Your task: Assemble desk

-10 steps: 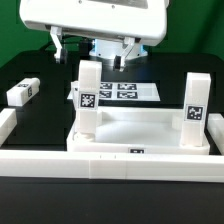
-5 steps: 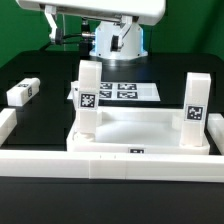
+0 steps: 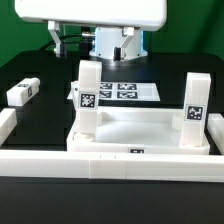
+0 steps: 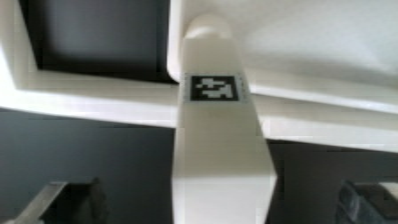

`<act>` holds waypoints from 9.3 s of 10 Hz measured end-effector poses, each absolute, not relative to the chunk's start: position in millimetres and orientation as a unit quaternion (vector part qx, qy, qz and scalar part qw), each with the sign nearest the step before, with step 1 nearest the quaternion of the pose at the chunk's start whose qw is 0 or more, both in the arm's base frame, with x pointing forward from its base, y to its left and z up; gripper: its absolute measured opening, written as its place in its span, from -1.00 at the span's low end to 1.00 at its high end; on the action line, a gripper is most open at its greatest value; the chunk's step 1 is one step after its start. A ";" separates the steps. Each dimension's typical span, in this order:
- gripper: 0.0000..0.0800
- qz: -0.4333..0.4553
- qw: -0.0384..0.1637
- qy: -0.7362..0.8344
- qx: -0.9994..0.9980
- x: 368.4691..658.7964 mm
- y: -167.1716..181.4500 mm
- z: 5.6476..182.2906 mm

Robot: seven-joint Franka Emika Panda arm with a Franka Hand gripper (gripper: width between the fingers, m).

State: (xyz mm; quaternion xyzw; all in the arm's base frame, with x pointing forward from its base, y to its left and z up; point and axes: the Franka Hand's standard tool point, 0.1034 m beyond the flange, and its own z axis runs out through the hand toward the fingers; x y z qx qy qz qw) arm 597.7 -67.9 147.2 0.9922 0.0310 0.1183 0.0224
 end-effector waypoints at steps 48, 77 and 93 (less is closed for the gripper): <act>0.62 0.034 -0.036 -0.075 0.996 610.0 -56.5 121.5; -0.27 0.036 -0.049 -0.423 0.904 612.5 -54.7 118.4; 0.62 0.045 -0.023 -0.208 0.977 613.2 -45.0 115.2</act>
Offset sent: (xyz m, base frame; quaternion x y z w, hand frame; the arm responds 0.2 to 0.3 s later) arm 0.0115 -0.0085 -0.0059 -0.0154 -0.0643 -0.0073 0.9978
